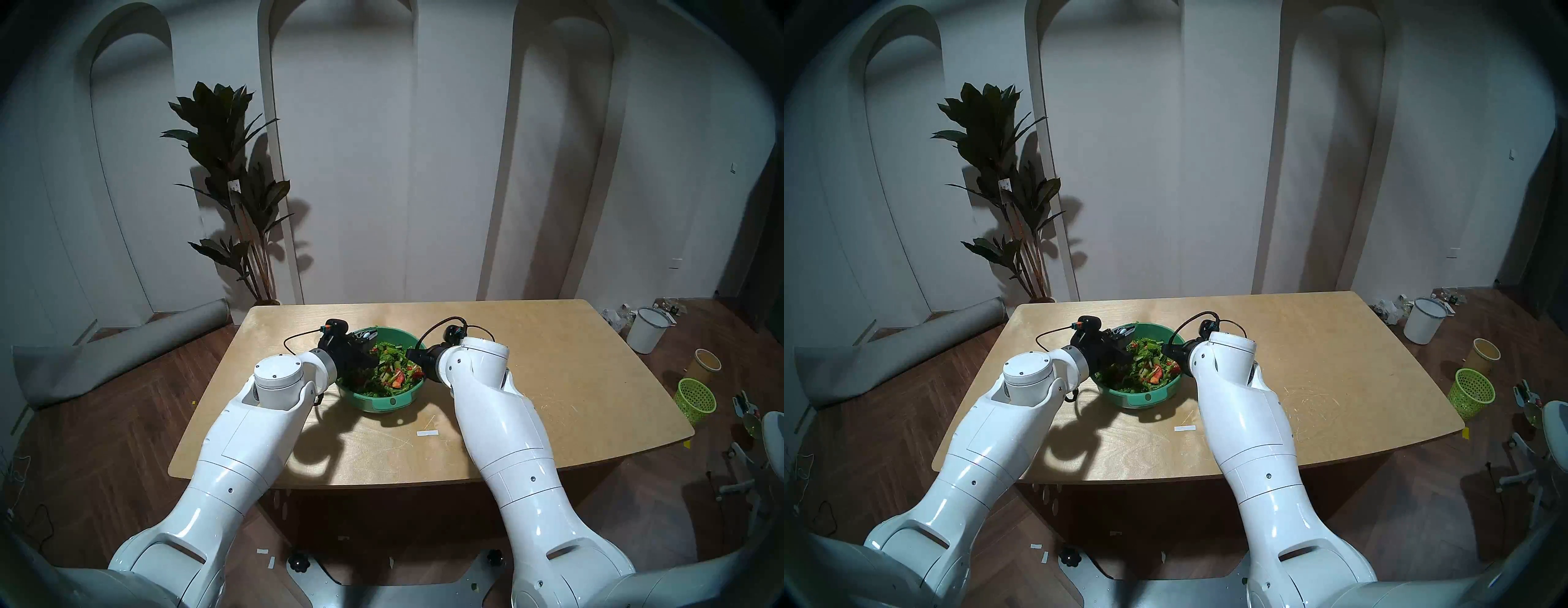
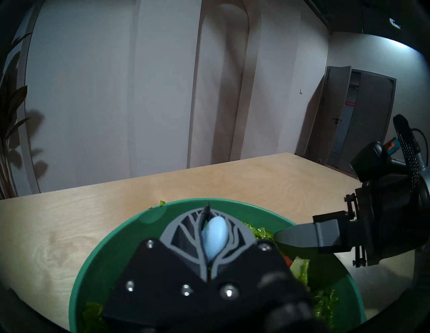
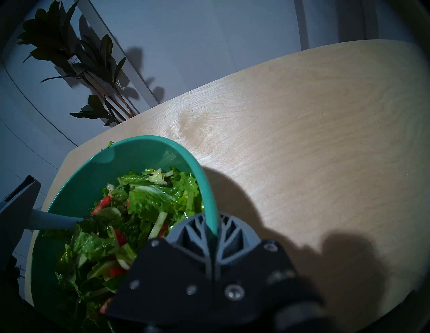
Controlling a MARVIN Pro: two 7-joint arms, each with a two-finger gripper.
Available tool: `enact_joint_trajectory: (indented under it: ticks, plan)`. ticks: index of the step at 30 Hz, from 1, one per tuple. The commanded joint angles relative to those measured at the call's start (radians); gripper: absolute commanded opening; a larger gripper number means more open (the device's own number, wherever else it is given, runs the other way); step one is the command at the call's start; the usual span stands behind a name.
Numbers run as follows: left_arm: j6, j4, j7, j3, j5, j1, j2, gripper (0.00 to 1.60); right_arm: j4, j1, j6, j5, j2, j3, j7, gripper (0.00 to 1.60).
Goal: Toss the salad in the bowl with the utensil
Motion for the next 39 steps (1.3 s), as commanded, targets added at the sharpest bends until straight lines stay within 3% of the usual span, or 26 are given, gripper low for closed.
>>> enact_joint_trajectory:
  ticks: [1,22,39]
  plan:
    - [0.050,-0.051,-0.015,-0.020,-0.064,-0.003,-0.039,0.00,-0.021,0.011,-0.001,0.002,-0.003,-0.001,0.004,0.00]
    - [0.100,-0.208,0.031,-0.035,-0.079,0.058,-0.061,0.00,-0.022,0.010,0.000,-0.001,-0.004,0.001,0.006,0.00]
    - [0.105,-0.375,0.075,-0.016,-0.029,0.125,-0.013,0.00,-0.021,0.010,0.000,-0.002,-0.004,0.001,0.007,0.00]
